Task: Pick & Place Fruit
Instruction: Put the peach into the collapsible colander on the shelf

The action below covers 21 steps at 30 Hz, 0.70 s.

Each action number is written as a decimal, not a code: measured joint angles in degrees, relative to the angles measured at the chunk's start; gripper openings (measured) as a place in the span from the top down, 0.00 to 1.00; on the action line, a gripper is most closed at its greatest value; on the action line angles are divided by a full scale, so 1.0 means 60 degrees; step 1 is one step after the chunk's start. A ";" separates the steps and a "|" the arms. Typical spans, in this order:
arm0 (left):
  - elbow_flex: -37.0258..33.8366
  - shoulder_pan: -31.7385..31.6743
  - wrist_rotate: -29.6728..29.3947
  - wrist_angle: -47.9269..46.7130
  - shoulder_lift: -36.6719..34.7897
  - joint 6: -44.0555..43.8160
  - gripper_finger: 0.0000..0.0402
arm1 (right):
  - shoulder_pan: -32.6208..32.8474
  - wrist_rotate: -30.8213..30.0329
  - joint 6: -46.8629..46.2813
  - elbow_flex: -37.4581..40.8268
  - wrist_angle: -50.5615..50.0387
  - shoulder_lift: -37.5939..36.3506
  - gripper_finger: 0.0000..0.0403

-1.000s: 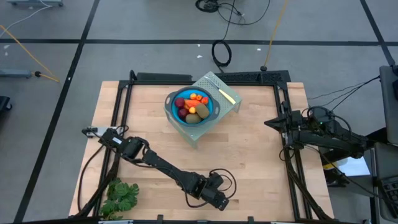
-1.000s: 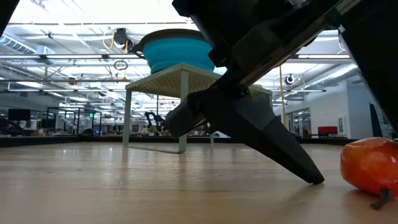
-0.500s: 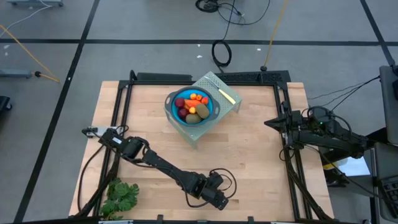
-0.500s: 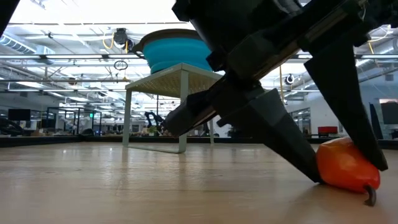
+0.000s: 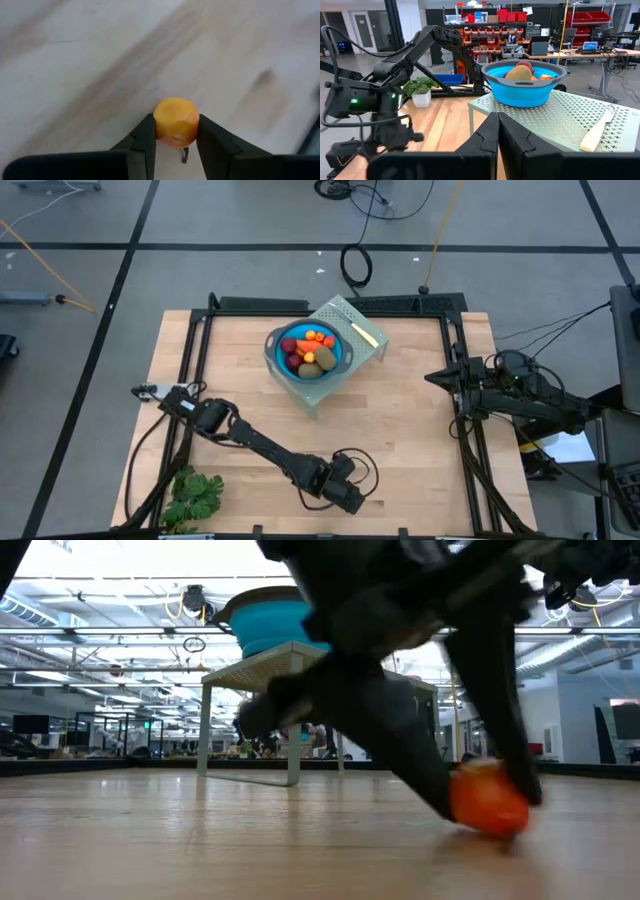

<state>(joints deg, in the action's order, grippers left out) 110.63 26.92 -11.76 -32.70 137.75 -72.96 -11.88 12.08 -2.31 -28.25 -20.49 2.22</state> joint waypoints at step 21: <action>0.0029 0.0306 -0.0631 -0.2654 -0.3136 -0.0273 0.73 | -0.0001 0.0011 -0.0004 0.0000 0.0011 0.0003 1.00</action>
<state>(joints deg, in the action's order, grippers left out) 110.80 28.76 -15.55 -48.62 118.93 -74.60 -11.88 12.14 -2.33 -28.25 -20.43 2.24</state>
